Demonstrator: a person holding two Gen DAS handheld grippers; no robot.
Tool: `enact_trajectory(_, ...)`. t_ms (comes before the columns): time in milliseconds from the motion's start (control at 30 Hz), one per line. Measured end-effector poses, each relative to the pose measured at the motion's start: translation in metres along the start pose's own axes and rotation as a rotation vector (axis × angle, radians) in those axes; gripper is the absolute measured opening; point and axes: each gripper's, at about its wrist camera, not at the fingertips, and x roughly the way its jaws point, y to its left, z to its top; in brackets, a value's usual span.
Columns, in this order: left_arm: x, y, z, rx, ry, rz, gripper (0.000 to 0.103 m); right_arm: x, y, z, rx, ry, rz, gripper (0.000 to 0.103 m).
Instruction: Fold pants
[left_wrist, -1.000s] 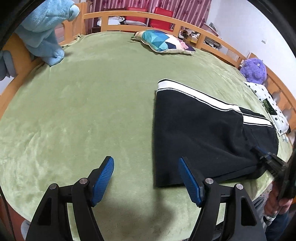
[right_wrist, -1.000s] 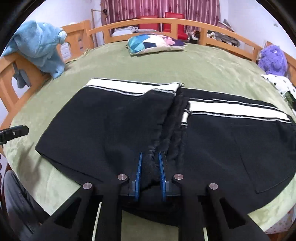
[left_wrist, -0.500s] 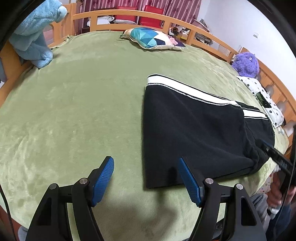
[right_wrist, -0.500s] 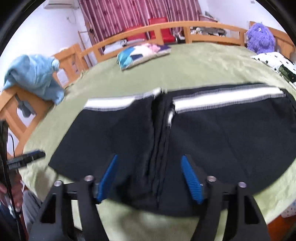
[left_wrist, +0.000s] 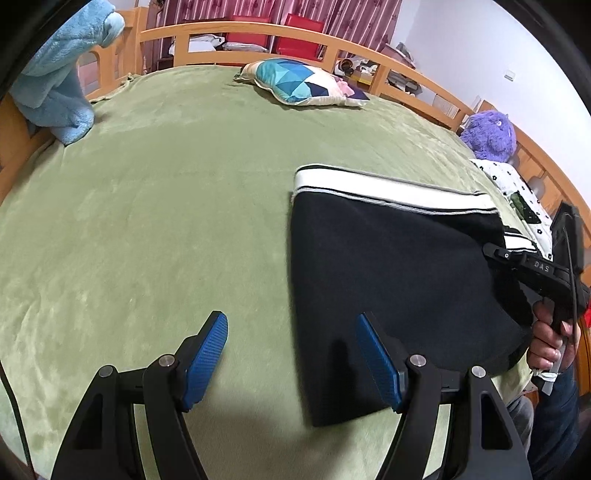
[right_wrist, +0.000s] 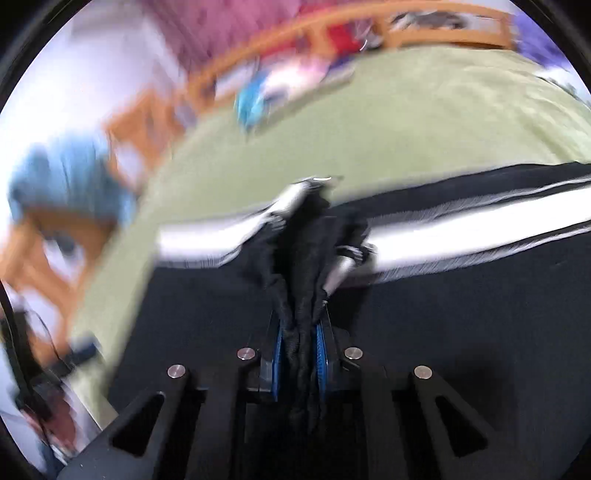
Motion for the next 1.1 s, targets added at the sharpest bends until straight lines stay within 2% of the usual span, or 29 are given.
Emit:
enact_trajectory(33,0.003,-0.001,0.002,0.001,0.002,-0.004,0.071,0.001,-0.009,0.003,0.043,0.003,-0.017,0.02)
enact_trajectory(100,0.013,-0.004,0.008,0.004,0.018,-0.015,0.071,0.023,-0.018,-0.001,0.042,0.101,-0.086,0.031)
enact_trajectory(133,0.018,-0.006,0.01,0.006,0.028,-0.024,0.071,0.035,-0.02,-0.006,0.03,0.163,-0.107,0.031)
enact_trajectory(167,0.025,-0.008,0.013,0.013,0.047,-0.035,0.071,0.032,-0.017,-0.01,-0.008,0.148,-0.105,0.032)
enact_trajectory(233,0.035,-0.009,0.018,0.014,0.071,-0.021,0.07,0.013,-0.014,-0.012,-0.044,0.126,-0.134,0.043)
enact_trajectory(367,0.052,-0.006,0.028,-0.007,0.098,-0.009,0.07,-0.046,-0.033,-0.017,-0.029,0.001,-0.201,0.051)
enact_trajectory(467,0.071,-0.007,0.034,-0.017,0.147,-0.03,0.069,-0.095,-0.065,-0.022,-0.008,-0.089,-0.361,0.063)
enact_trajectory(533,0.083,-0.009,0.035,-0.025,0.173,-0.063,0.069,-0.129,-0.096,-0.029,0.045,-0.141,-0.436,0.073)
enact_trajectory(633,0.091,-0.012,0.034,-0.033,0.16,-0.077,0.069,-0.169,-0.15,-0.046,0.171,-0.187,-0.524,0.074)
enact_trajectory(733,0.097,-0.017,0.036,-0.027,0.149,-0.077,0.069,-0.181,-0.199,-0.053,0.288,-0.179,-0.503,0.074)
enact_trajectory(867,0.107,-0.029,0.043,0.031,0.18,-0.079,0.063,-0.179,-0.255,-0.05,0.417,-0.191,-0.366,0.074)
enact_trajectory(933,0.11,-0.031,0.048,0.036,0.192,-0.095,0.06,-0.166,-0.273,-0.04,0.464,-0.197,-0.316,0.074)
enact_trajectory(1000,0.114,-0.028,0.053,0.013,0.201,-0.118,0.057,-0.15,-0.29,-0.033,0.5,-0.195,-0.315,0.074)
enact_trajectory(1100,0.121,-0.026,0.059,-0.016,0.209,-0.148,0.051,-0.14,-0.295,-0.022,0.51,-0.251,-0.3,0.074)
